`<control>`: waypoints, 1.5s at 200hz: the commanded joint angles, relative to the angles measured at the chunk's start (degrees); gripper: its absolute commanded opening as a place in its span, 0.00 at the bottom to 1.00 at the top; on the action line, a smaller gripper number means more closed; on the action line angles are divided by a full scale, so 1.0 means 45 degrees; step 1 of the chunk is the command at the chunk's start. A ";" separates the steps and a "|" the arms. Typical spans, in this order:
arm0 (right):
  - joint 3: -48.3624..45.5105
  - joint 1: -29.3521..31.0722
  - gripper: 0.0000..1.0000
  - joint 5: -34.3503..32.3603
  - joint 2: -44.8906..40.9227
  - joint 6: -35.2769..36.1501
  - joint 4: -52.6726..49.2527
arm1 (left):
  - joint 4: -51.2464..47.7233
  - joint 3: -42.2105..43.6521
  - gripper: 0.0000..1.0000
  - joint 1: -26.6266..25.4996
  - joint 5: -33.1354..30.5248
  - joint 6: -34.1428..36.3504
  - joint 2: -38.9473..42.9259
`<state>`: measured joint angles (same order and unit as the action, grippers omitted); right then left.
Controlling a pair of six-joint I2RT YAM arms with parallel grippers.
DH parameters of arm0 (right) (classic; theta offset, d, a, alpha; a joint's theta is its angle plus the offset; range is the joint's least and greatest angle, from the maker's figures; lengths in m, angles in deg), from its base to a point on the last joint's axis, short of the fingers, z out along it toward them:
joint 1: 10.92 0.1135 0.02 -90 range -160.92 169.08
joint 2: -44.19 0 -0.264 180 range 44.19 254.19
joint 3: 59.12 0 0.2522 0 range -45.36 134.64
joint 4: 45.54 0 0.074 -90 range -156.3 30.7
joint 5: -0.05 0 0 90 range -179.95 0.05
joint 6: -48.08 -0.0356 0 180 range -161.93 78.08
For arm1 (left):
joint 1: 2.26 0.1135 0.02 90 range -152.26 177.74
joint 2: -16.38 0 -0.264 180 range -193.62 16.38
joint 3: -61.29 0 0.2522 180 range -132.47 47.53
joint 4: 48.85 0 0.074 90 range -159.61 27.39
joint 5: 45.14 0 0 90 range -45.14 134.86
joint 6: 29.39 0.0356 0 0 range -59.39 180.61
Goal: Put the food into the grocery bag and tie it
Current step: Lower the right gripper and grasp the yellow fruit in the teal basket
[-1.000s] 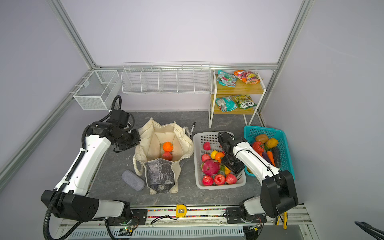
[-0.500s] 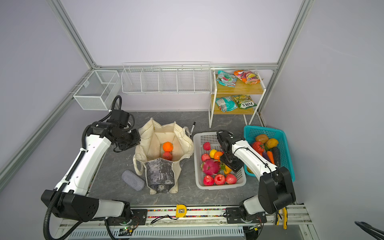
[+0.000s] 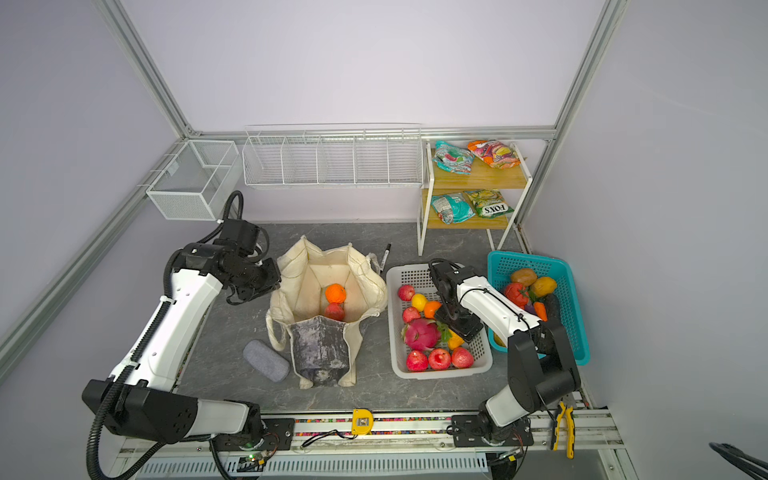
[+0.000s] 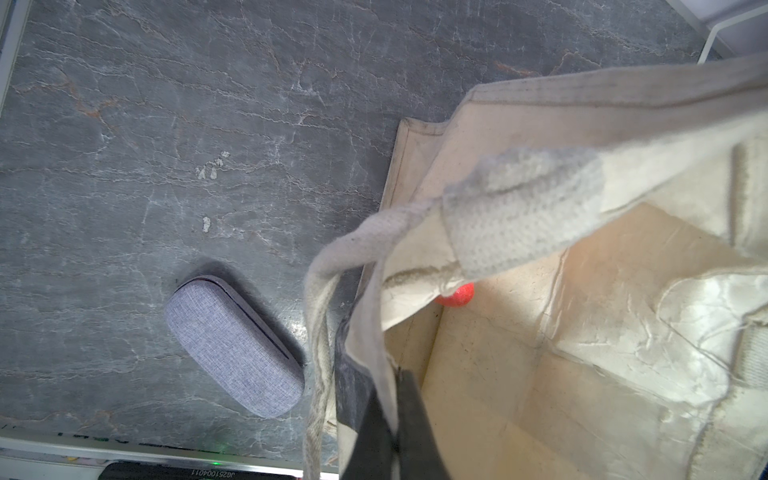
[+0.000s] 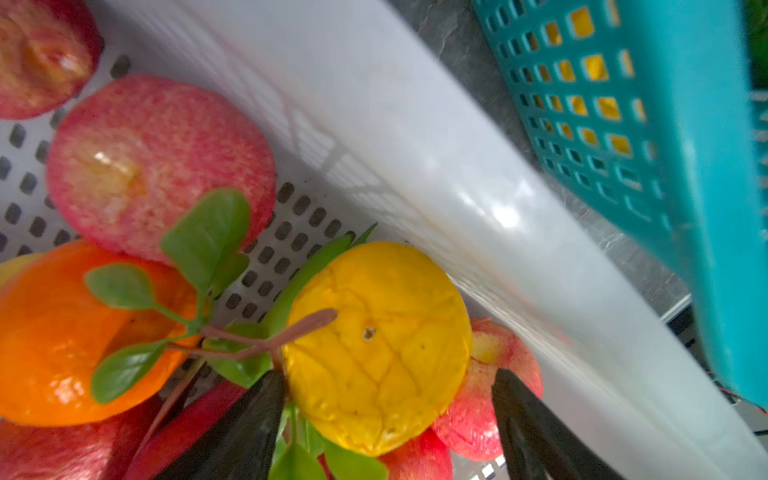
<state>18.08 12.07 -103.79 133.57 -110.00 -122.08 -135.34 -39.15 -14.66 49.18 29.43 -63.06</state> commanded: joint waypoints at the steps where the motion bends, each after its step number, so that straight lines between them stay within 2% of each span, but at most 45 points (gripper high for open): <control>1: -0.0010 0.0051 0.86 -0.0385 0.0307 0.0010 0.0070 | -0.0044 -0.0213 0.00 -0.0095 -0.0217 0.0073 0.0184; 25: -0.0205 0.0047 0.86 -0.0546 0.0427 0.0030 0.0208 | -0.0036 -0.0192 0.00 -0.0095 -0.0217 0.0068 0.0228; 72: -0.0386 0.0016 0.75 -0.0731 0.0639 0.0087 0.0496 | -0.0088 -0.0363 0.00 -0.0095 -0.0179 0.0112 0.0134; 124: -0.0416 -0.0010 0.81 -0.0902 0.0704 0.0127 0.0306 | -0.0166 -0.0542 0.00 -0.0095 -0.0188 0.0171 0.0065; 184: -0.0488 -0.0049 0.67 -0.0990 0.0284 0.0143 0.0200 | -0.0147 -0.0525 0.00 -0.0084 -0.0179 0.0205 0.0041; 227: 0.0281 -0.0053 0.62 -0.0851 -0.0370 0.0244 -0.0429 | -0.0108 -0.0427 0.00 -0.0095 -0.0198 0.0191 0.0094; 300: 0.2835 -0.0111 0.64 -0.1835 -0.1274 0.0869 -0.1964 | 0.0102 -0.0251 0.00 -0.0095 -0.0179 0.0112 0.0164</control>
<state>27.81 11.94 -109.21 129.16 -107.66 -126.59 -135.56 -39.74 -14.70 49.20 29.63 -63.02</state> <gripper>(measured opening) 0.638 0.048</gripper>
